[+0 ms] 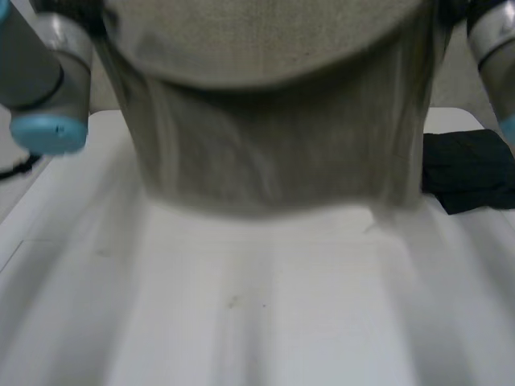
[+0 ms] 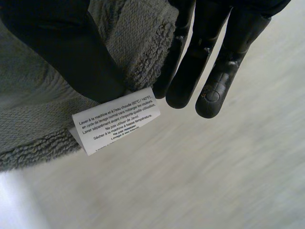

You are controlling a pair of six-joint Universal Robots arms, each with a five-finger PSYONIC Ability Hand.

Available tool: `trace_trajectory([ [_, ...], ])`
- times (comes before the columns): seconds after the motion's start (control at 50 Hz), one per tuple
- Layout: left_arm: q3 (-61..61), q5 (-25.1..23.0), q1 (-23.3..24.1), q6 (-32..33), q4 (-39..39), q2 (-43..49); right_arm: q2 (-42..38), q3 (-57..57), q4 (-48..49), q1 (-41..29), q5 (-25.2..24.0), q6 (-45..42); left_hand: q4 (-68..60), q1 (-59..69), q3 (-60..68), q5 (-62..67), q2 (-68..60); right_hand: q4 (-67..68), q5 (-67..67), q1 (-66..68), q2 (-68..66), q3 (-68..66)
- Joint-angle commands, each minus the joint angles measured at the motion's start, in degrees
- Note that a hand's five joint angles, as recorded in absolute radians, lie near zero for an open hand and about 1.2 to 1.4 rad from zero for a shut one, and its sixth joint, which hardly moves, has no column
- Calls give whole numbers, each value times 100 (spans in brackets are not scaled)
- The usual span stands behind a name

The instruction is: Fold the laundry.

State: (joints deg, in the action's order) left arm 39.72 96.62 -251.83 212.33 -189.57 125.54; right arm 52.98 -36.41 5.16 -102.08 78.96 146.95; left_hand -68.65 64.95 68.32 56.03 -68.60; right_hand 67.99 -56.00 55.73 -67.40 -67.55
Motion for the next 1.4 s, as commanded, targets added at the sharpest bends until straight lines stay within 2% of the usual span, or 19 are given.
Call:
trace_trajectory([
  [0.02,-431,295,152,-121,-1529,-283,274,-24,2251,-67,304,1037,-1135,1505,1168,1397,-1140,1201,-1400,2427,-1260,-1245],
  [0.18,1089,357,65,-772,-1504,-872,424,-972,2086,-14,198,1539,-1135,1505,1168,1397,-1140,1201,-1400,2427,-1260,-1245],
  [0.26,2152,331,-137,-974,-1469,-1013,450,-1535,1813,-5,-179,1539,-1135,1505,1168,1397,-1140,1201,-1400,2427,-1260,-1245],
  [0.42,4121,243,-235,-1045,-1443,-979,345,-3045,935,328,-1575,1407,-1135,1505,1168,1397,-1140,1201,-1400,2427,-1260,-1245],
  [0.5,4816,199,-208,-1018,-1329,-943,336,-3704,610,381,-1963,1092,-1135,1505,1168,1397,-1140,1201,-1400,2427,-1260,-1245],
  [0.6,5502,164,-190,-1010,-934,-1118,529,-4269,-58,671,-2069,485,-1135,1505,1168,1397,-1140,1201,-1400,2427,-1260,-1245],
  [0.68,5845,155,-243,-992,-337,-1733,950,-4419,-1024,804,-2069,159,-1135,1505,1168,1397,-1140,1201,-1400,2427,-1260,-1245],
  [0.72,6003,138,-270,-983,137,-2111,1424,-4419,-2041,856,-2034,-42,-1135,1505,1168,1397,-1140,1201,-1400,2427,-1260,-1245],
  [0.78,6197,50,-349,-896,902,-2594,1653,-4410,-2624,979,-2025,-183,-1135,1505,1168,1397,-1140,1201,-1400,2427,-1260,-1245],
  [0.88,6548,-292,-437,-378,1904,-3245,2268,-4453,-4020,1339,-2060,-849,-1135,1505,1168,1397,-1140,1201,-1400,2427,-1260,-1245],
  [0.96,6794,-513,-428,106,2169,-3448,2445,-4585,-4628,1471,-2008,-1640,-1135,1505,1168,1397,-1140,1201,-1400,2427,-1260,-1245],
  [1.02,6847,-548,-463,309,2082,-3413,2428,-4664,-4639,1437,-1956,-1967,-1135,1505,1168,1397,-1140,1201,-1400,2427,-1260,-1245],
  [1.08,6760,-539,-463,326,1828,-3089,2366,-4752,-4472,1428,-1797,-1933,-1135,1505,1168,1397,-1140,1201,-1400,2427,-1260,-1245],
  [1.16,6418,-478,-384,432,1423,-2290,1910,-4735,-3884,1147,-1358,-1898,-1135,1505,1168,1397,-1140,1201,-1400,2427,-1260,-1245],
  [1.18,6286,-478,-384,441,1370,-2114,1683,-4674,-3674,964,-1053,-1898,-1135,1505,1168,1397,-1140,1201,-1400,2427,-1260,-1245],
  [1.22,5812,-452,-384,441,1282,-1587,1453,-4525,-3479,761,-788,-1889,-1135,1505,1168,1397,-1140,1201,-1400,2427,-1260,-1245],
  [1.24,5645,-425,-384,441,1273,-1411,1217,-4298,-3304,559,-482,-1872,-1135,1505,1168,1397,-1140,1201,-1400,2427,-1260,-1245],
  [1.32,4538,-162,-340,449,1282,-777,803,-3613,-2926,181,38,-1697,-1135,1505,1168,1397,-1140,1201,-1400,2427,-1260,-1245],
  [1.4,3317,93,-243,449,1220,-469,513,-2560,-2399,-22,242,-1249,-1135,1505,1168,1397,-1140,1201,-1400,2427,-1260,-1245],
])
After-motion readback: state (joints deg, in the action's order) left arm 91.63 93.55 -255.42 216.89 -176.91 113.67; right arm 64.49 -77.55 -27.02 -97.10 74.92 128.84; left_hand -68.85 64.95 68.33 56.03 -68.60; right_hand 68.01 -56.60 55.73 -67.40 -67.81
